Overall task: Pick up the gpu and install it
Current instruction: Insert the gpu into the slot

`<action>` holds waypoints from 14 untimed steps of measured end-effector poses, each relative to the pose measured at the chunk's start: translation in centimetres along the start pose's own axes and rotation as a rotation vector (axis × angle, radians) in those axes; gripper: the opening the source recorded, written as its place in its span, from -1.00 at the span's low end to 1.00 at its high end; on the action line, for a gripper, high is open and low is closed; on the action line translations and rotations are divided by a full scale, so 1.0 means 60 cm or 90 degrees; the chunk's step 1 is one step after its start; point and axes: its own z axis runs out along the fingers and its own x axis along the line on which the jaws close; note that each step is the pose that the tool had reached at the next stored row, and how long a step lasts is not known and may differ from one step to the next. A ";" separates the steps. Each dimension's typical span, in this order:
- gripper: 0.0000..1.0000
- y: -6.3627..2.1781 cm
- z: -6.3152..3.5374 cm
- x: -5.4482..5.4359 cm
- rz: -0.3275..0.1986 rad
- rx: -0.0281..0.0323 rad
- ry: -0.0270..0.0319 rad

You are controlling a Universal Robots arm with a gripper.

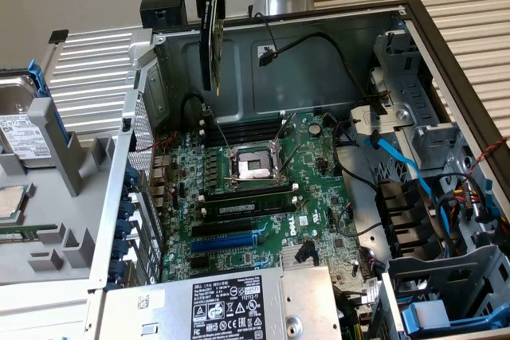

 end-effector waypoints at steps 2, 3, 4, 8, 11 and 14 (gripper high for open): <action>-0.47 0.000 0.003 0.000 0.000 0.0008 -0.0005; -0.47 0.000 0.006 0.000 0.000 0.0007 -0.0010; -0.47 -0.001 0.008 0.000 0.000 0.0006 -0.0021; -0.47 -0.001 0.017 -0.001 -0.003 -0.0002 -0.0052; -0.47 -0.002 0.018 -0.001 -0.032 0.0015 -0.0042; -0.47 -0.002 0.019 -0.001 -0.063 0.0036 -0.0035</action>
